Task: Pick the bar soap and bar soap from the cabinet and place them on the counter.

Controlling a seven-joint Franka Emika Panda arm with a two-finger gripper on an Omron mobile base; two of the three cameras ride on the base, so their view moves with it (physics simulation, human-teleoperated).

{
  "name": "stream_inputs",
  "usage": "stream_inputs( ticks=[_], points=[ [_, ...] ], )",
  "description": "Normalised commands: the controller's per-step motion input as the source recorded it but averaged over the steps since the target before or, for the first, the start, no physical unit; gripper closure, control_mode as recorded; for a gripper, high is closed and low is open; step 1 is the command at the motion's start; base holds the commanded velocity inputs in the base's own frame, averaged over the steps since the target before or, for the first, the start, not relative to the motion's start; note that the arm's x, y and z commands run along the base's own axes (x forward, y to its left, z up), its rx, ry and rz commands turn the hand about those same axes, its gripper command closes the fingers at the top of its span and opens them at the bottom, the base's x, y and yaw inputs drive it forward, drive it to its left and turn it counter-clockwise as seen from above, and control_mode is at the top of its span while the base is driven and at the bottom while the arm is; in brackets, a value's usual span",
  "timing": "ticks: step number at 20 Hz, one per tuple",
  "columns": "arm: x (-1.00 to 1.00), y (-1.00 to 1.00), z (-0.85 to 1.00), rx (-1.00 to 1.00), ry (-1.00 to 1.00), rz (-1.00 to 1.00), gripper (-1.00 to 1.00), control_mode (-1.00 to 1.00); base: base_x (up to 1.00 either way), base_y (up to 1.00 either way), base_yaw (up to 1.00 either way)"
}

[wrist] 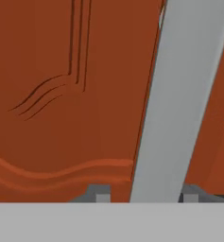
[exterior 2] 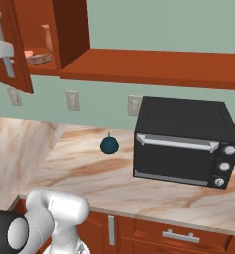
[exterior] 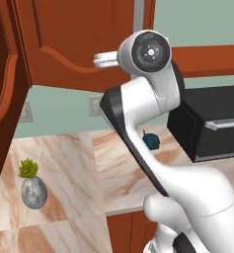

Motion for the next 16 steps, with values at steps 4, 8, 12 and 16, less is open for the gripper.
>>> stream_inputs(
  ticks=[4,8,12,16],
  points=[
    [-0.28,0.67,-0.22,0.0,0.0,0.0,1.0,-1.0,0.0,0.0,0.0],
    [-0.24,0.65,-0.23,0.0,0.0,0.0,1.0,-1.0,0.0,0.0,0.0],
    [-0.2,0.62,-0.24,0.0,0.02,0.0,1.0,-1.0,0.0,0.0,0.0],
    [-0.23,0.56,-0.22,0.0,0.01,0.0,1.0,-1.0,0.0,0.0,0.0]
  ],
)
